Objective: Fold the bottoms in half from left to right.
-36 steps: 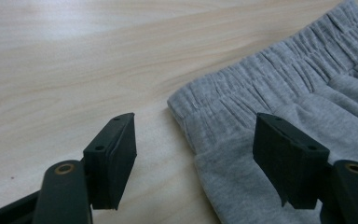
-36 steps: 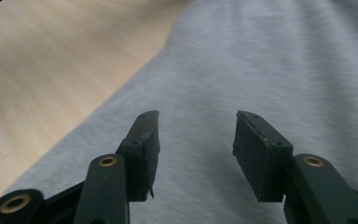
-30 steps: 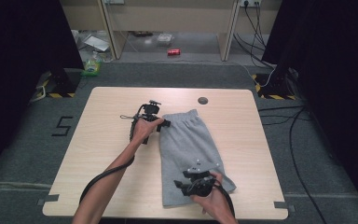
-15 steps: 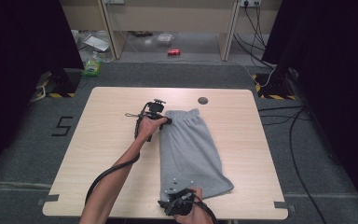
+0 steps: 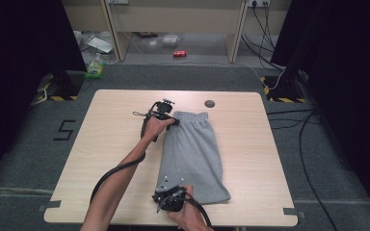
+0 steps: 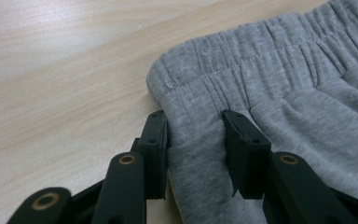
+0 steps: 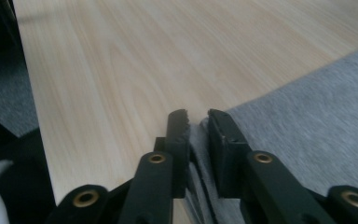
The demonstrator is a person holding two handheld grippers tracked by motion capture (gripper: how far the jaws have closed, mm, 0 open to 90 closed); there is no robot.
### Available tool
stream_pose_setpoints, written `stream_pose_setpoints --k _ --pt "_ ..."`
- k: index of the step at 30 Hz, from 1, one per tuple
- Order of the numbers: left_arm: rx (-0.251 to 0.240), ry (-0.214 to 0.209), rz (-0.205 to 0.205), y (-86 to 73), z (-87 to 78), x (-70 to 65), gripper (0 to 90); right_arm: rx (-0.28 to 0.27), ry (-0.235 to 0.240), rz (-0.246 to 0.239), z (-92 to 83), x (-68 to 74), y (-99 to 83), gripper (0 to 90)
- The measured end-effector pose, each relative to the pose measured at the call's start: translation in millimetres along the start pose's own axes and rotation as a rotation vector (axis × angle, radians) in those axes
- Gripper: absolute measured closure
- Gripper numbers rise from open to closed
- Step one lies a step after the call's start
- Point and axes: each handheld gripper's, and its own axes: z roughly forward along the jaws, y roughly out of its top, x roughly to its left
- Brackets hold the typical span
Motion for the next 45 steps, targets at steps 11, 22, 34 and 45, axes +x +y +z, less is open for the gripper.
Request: stream_pose_setpoints --k 11,22,34,45 --pt "-0.047 -0.018 -0.044 -9.0 -10.0 2.0 39.3 -0.078 -0.017 0.080 -36.4 -24.7 10.9 43.1" --pt "-0.067 -0.057 0.019 -37.1 -53.6 -11.5 30.2 -0.100 -0.191 0.184 -84.6 -125.4 -4.5 39.9" --pt "-0.083 -0.173 0.114 -129.9 -101.5 -35.7 26.6 -0.056 -0.193 0.342 -85.6 -206.6 -27.0 40.7" --pt "-0.088 -0.171 0.210 -188.5 -122.3 -52.0 25.2 -0.077 -0.268 0.368 -100.9 -223.1 -35.4 37.1"
